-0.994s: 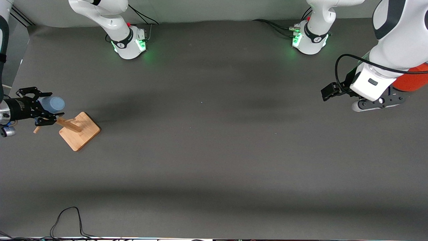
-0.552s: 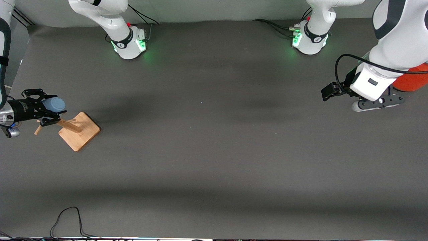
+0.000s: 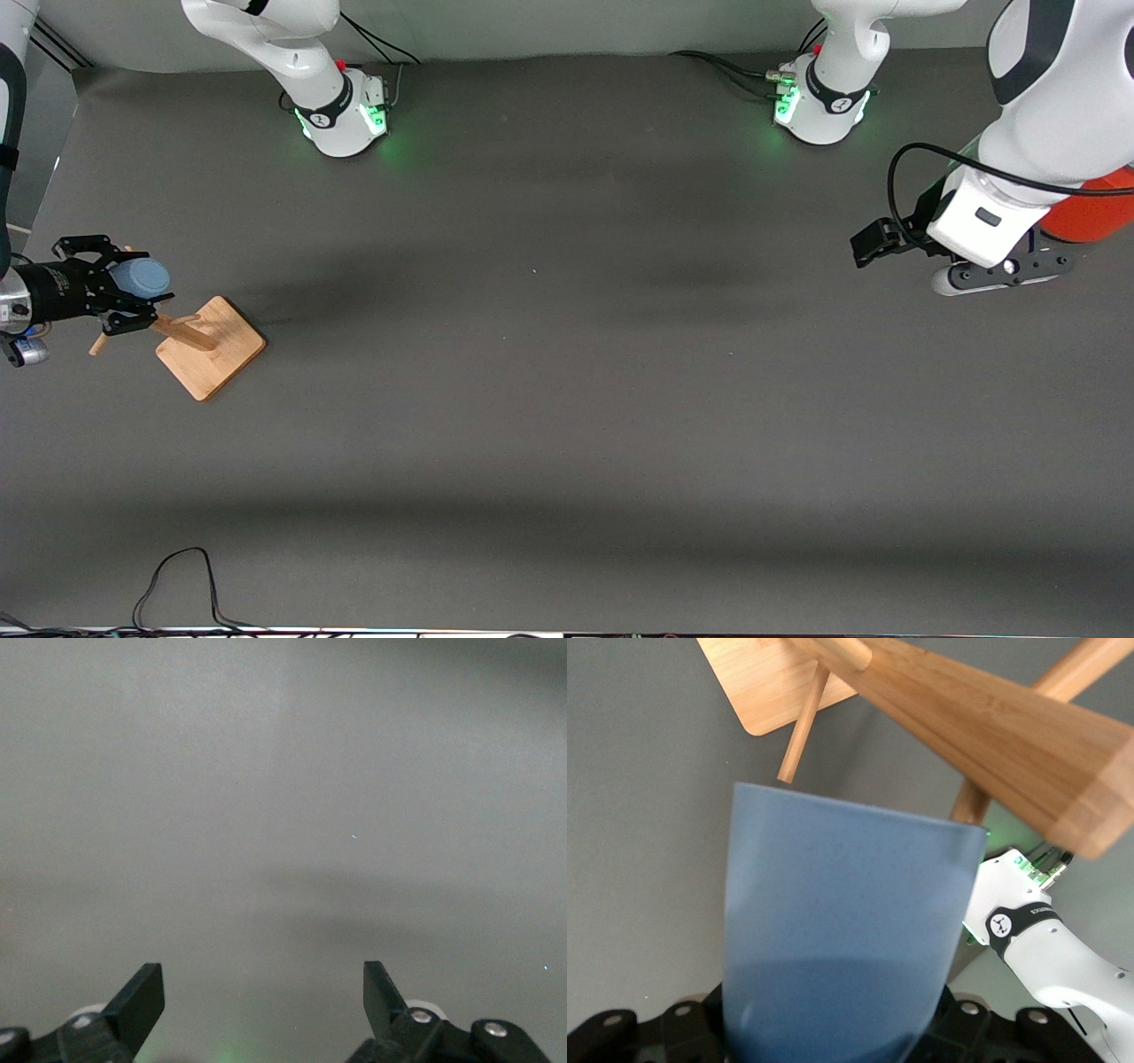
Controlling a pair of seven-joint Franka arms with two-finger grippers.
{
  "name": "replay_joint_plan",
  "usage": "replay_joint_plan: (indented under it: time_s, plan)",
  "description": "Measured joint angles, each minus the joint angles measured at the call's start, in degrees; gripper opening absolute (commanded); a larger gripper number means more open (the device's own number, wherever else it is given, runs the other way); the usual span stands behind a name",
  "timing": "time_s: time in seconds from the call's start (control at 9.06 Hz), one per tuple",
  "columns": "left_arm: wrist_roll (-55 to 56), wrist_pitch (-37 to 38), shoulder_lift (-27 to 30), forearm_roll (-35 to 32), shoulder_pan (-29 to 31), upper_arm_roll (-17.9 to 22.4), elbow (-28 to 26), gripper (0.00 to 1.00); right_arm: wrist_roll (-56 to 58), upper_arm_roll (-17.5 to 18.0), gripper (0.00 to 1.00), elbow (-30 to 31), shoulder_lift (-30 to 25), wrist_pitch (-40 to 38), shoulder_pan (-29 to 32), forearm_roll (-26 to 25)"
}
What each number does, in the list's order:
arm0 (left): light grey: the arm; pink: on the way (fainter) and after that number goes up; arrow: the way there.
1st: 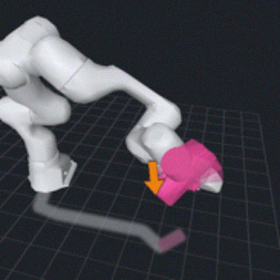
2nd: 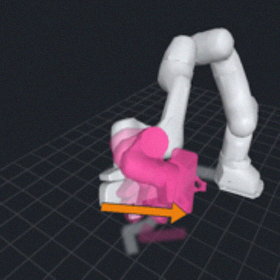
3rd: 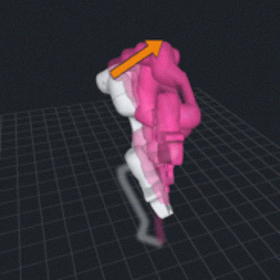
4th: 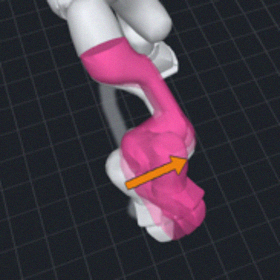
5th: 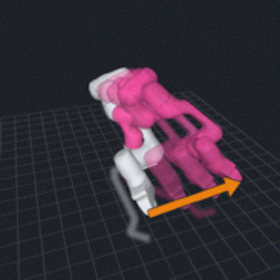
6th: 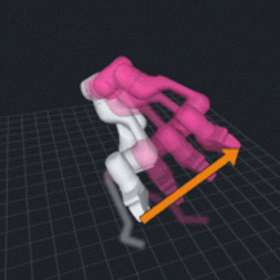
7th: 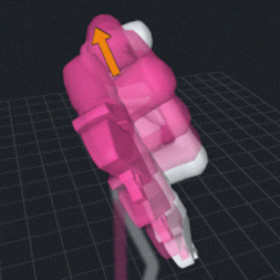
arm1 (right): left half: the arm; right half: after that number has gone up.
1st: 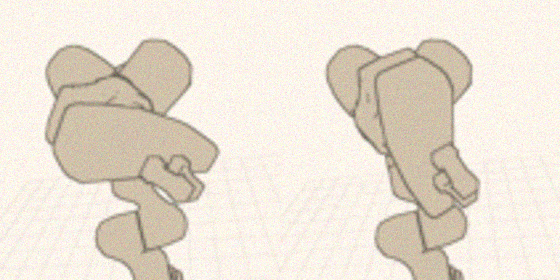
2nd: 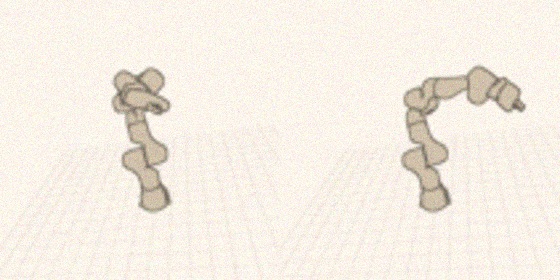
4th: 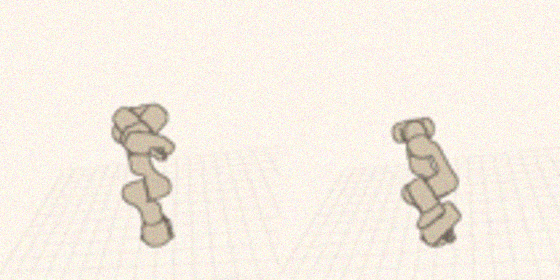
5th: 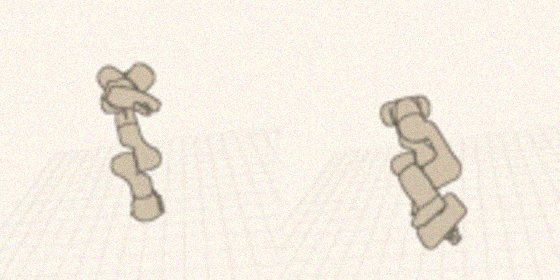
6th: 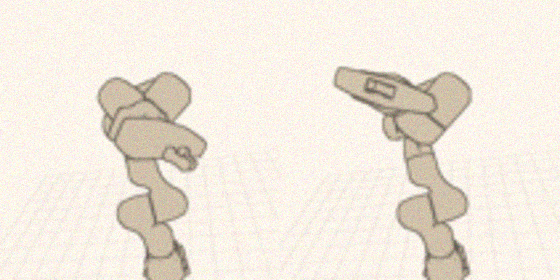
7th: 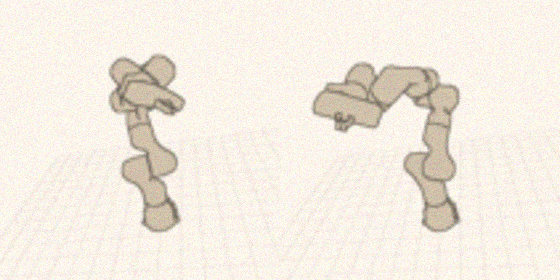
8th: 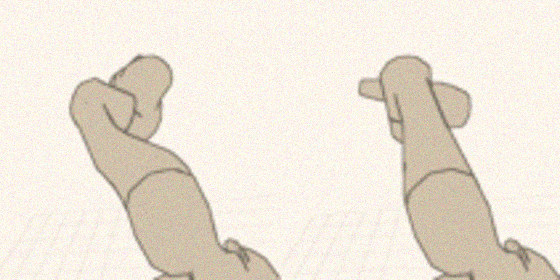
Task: Rotate and upright cup with both arms
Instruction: 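Slide the blue cup off the wooden peg with the right gripper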
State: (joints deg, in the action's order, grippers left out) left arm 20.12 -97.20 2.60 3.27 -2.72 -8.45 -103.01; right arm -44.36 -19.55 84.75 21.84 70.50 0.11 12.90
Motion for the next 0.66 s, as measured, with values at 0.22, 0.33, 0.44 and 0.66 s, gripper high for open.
replay_joint_plan:
  time_s: [0.22, 0.33, 0.44, 0.66]
  plan:
    - [0.0, 0.0, 0.0, 0.0, 0.0, 0.0, 0.0, 1.00, -1.6, 0.3, 0.28, -1.6, 0.0, -2.0, -0.3, 0.6]
    - [0.0, 0.0, 0.0, 0.0, 0.0, 0.0, 0.0, 1.00, -2.8, 0.4, 0.28, -2.2, 0.0, -2.4, -0.4, 1.6]
    - [0.0, 0.0, 0.0, 0.0, 0.0, 0.0, 0.0, 1.00, -4.2, 0.4, 0.28, -2.6, 0.0, -3.1, -0.6, 3.0]
    - [0.0, 0.0, 0.0, 0.0, 0.0, 0.0, 0.0, 1.00, -6.9, 0.5, 0.28, -3.2, 0.0, -3.8, -1.7, 4.1]
